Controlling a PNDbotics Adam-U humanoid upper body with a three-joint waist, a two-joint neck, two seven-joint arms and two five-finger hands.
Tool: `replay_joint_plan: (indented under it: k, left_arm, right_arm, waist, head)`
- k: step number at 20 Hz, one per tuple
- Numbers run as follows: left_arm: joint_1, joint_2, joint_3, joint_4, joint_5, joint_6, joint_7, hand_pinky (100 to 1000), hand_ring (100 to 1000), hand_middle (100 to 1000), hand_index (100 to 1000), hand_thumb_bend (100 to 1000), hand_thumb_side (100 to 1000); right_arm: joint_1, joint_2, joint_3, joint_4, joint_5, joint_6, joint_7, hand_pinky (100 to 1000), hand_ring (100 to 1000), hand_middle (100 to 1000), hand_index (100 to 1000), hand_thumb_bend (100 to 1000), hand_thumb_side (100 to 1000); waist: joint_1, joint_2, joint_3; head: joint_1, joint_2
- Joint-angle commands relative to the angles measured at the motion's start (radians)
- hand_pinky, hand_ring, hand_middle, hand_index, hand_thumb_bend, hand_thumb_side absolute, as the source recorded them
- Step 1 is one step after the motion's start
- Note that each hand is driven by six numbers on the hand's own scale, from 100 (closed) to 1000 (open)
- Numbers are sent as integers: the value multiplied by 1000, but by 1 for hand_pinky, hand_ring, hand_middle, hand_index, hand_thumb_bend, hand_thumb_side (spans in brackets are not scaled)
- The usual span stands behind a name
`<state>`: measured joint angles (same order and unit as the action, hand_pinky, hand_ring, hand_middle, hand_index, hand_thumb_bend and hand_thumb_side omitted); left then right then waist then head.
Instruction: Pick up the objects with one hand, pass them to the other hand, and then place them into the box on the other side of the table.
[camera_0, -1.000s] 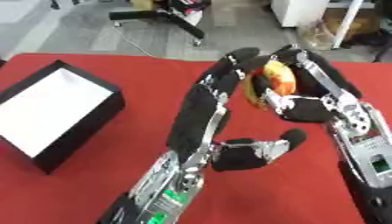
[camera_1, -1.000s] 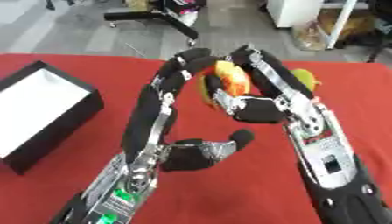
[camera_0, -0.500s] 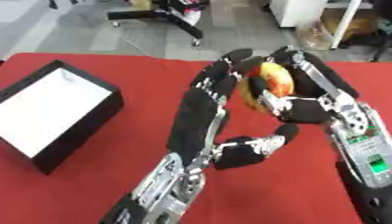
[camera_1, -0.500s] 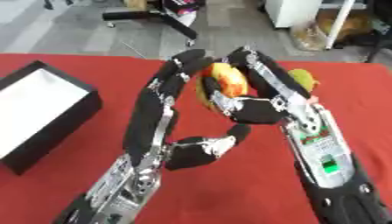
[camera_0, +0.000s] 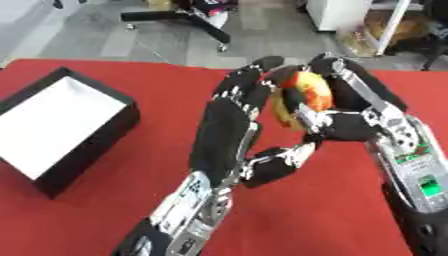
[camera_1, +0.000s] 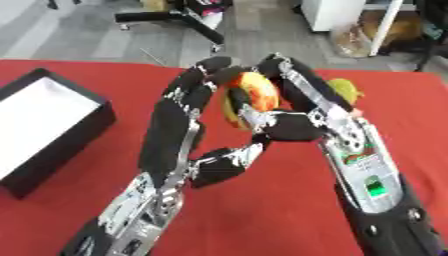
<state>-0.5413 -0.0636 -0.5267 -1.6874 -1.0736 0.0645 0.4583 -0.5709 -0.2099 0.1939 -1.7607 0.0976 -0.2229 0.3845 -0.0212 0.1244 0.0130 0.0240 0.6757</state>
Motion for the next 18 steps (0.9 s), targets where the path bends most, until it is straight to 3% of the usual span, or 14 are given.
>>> replay_joint_plan:
  k: [1,7,11,13,15,17,18]
  left_arm:
    - [-27,-21,9,-5,3,-8,8,776,726,722,763,406,335]
    - [-41,-33,11,4,16,-27,26,763,691,676,709,341,331]
    - [-45,-36,11,7,23,-38,33,753,655,635,664,226,336]
    - [-45,-37,12,8,25,-40,35,738,617,595,620,100,331]
    - [-46,-38,13,11,28,-40,39,715,591,571,595,100,333]
    - [-47,-39,15,12,33,-40,50,650,525,511,535,100,367]
    - [-47,-40,16,13,37,-39,57,607,480,468,492,100,413]
  right_arm:
    - [-10,-7,0,-22,-11,0,5,830,184,100,144,100,366]
    - [-10,-6,1,-19,-20,3,13,832,183,100,145,100,367]
    - [-10,-6,1,-19,-25,5,18,834,183,100,146,100,369]
    - [-9,-6,1,-19,-29,7,19,836,185,100,151,100,382]
    - [-8,-6,1,-20,-33,8,22,837,188,100,156,100,392]
    - [-7,-5,0,-23,-38,6,29,843,199,100,176,100,431]
    - [-6,-4,-1,-24,-41,3,34,850,212,130,205,100,513]
  waist:
    - [-3,-19,0]
    - [-5,-17,-2]
    - [-6,-17,-3]
    - [-6,-17,-3]
    - [-6,-17,-4]
    - [-6,-17,-4]
    - [-6,-17,-5]
  head:
    - [-3,1]
    - [-2,3]
    - [-1,4]
    - [0,5]
    - [0,5]
    - [0,5]
    - [0,5]
